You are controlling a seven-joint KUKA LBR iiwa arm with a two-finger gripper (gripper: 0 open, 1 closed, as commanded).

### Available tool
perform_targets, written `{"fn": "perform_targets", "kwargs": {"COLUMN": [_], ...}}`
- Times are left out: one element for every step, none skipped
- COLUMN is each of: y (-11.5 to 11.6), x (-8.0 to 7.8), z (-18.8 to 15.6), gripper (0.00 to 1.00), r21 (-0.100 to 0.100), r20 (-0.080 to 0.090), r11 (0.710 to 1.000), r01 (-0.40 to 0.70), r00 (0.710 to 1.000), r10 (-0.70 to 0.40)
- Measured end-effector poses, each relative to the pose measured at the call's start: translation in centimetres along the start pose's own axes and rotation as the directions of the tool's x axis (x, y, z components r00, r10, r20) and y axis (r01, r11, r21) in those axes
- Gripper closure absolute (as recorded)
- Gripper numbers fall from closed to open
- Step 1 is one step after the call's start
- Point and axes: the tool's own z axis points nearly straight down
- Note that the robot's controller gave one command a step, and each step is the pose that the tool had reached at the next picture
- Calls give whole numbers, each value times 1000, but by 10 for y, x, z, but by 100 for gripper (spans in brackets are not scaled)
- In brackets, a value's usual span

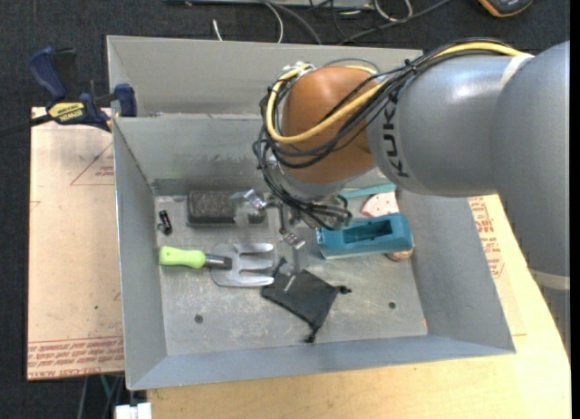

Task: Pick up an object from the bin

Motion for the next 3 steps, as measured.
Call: {"fn": "perform_targets", "kwargs": {"y": [-4, -4, -7], "x": [27, 39, 62], "z": [8, 8, 40], "gripper": [0, 0, 0], "r21": [-2, -2, -2], "r20": [0, 1, 0], "r11": [974, 994, 964], "r01": [-227, -106, -267], "r00": [974, 994, 964], "r10": [227, 106, 267]}}
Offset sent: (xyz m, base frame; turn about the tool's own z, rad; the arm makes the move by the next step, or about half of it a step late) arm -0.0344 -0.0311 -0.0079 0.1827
